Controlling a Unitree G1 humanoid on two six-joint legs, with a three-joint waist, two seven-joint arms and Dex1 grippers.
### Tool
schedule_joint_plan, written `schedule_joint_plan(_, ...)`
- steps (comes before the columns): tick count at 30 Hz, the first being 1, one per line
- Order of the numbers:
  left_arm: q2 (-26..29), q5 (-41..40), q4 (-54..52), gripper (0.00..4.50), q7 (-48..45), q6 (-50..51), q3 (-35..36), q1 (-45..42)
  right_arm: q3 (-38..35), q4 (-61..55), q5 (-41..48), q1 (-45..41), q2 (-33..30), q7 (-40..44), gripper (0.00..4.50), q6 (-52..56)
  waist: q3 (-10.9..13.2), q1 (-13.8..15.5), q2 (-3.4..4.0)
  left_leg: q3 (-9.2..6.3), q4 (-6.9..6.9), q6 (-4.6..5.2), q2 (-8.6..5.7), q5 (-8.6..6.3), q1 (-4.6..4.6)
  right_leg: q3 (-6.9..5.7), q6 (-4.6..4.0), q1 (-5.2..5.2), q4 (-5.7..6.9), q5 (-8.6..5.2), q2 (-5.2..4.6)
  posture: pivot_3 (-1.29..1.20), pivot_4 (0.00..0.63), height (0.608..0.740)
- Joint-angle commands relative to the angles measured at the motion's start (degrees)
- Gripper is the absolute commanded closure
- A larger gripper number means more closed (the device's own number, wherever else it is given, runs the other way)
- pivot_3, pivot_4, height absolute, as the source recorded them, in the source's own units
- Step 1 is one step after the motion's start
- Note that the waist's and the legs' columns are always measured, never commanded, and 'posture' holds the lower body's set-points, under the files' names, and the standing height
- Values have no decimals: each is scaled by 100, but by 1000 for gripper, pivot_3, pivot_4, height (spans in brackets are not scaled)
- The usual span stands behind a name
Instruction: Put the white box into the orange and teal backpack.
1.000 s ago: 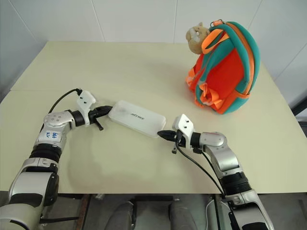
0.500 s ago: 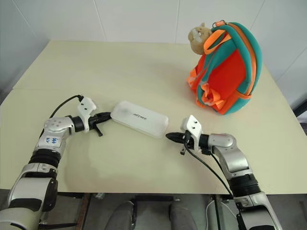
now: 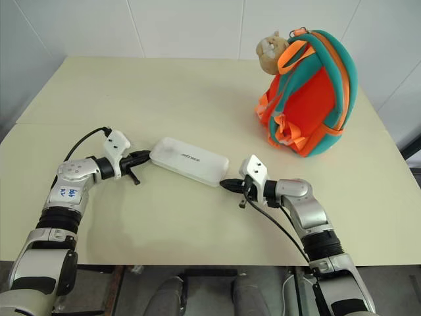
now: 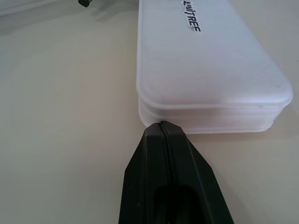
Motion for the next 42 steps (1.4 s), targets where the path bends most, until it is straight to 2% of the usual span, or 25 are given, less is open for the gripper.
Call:
schedule_joint_plan(1, -54, -142, -473, 4454, -15, 87, 48, 79, -54, -80, 46, -103, 5, 76, 4489, -169, 0, 2, 0, 0, 0, 0, 0, 0, 0, 0, 0, 0, 0, 0, 0, 0, 150, 740)
schedule_joint_plan(8, -227, -278, -1260, 4454, -324, 516, -145, 481, -71, 36, -2, -176, -17, 177, 4489, -234, 0, 1, 0, 0, 0, 0, 0, 0, 0, 0, 0, 1, 1, 0, 0, 0, 150, 740)
schedule_joint_plan(19, -118, -737, -3688, 4454, -527, 1965, -288, 1658, -261, 526, -33, -373, -514, 569, 4489, -461, 1, -1, 1, -1, 0, 0, 1, 0, 1, 1, 0, 5, -5, 0, -1, 0, 150, 740)
schedule_joint_plan(24, -76, -710, -4012, 4454, -251, 2198, -182, 1852, -255, 488, 26, -320, -627, 697, 4489, -433, 1, -17, 1, -2, 0, 1, 1, -1, 5, 1, 0, 13, -14, 0, -2, 0, 150, 740)
schedule_joint_plan(31, 414, -1253, -4762, 4454, -339, 2954, 389, 2400, -440, -363, 463, -88, -1085, 1001, 4489, 334, 1, -13, 2, -2, -23, 1, 2, -1, 4, 2, 0, 9, -27, 0, -2, 0, 150, 740)
schedule_joint_plan(32, 489, -1394, -4784, 4489, -311, 3189, 554, 2438, -502, -509, 588, -103, -1233, 1086, 4325, 599, 2, -7, 2, -2, -23, 1, 2, -1, 4, 2, 0, 10, -29, 0, -3, 0, 150, 740)
schedule_joint_plan(35, 683, -1698, -4776, 3917, -303, 3689, 871, 2468, -604, -812, 801, -140, -1542, 1267, 3587, 1025, 2, -2, 3, -2, -22, 2, 1, -1, 4, 1, 0, 11, -30, 0, -5, 0, 150, 740)
schedule_joint_plan(38, 855, -2122, -4559, 2963, -474, 4315, 1080, 2349, -610, -880, 881, -293, -1742, 1366, 2515, 1274, 2, -4, 2, -2, -22, 2, 1, -2, 6, 1, -1, 14, -33, 0, -4, 0, 150, 740)
schedule_joint_plan(42, 592, -3027, -3778, 1694, -316, 5874, 1360, 1549, -422, -77, 457, -709, -1685, 1301, 1165, 974, 3, -3, 2, -2, -19, 2, 1, -1, 8, -1, -1, 13, -31, 1, -3, 0, 150, 740)
